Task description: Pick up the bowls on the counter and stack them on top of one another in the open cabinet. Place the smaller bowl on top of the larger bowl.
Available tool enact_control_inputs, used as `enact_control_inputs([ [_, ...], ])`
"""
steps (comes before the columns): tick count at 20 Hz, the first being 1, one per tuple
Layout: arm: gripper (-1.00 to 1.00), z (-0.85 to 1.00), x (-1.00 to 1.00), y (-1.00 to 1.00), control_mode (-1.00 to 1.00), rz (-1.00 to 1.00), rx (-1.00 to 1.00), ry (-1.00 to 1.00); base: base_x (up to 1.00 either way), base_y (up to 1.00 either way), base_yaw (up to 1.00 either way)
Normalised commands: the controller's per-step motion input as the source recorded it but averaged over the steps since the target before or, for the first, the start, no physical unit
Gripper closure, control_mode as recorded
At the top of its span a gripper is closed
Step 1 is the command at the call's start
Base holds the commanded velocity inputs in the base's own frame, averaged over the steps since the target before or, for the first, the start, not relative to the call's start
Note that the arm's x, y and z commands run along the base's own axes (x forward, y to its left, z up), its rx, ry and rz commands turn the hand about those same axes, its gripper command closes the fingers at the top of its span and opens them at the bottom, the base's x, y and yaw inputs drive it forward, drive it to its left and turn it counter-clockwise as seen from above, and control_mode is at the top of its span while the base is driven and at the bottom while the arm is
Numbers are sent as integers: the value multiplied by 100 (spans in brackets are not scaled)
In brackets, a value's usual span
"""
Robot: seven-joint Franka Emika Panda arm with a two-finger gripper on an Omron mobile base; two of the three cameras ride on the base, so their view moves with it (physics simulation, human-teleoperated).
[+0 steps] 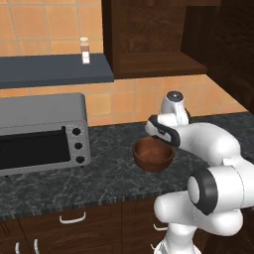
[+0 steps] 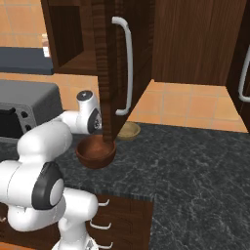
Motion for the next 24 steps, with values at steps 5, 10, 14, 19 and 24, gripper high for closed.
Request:
enact_control_inputs([
  [5,-100,-21,48,0,-100,0,-2,-9,0,0,0],
  [10,-100,0,62,0,-100,-1,0,3,0,0,0],
  [14,-100,-9,44,0,-100,0,-6,1,0,0,0],
  [19,-100,-36,26,0,-100,0,-12,0,0,0,0],
  [24,-100,-30,32,0,-100,0,-6,0,0,0,0],
])
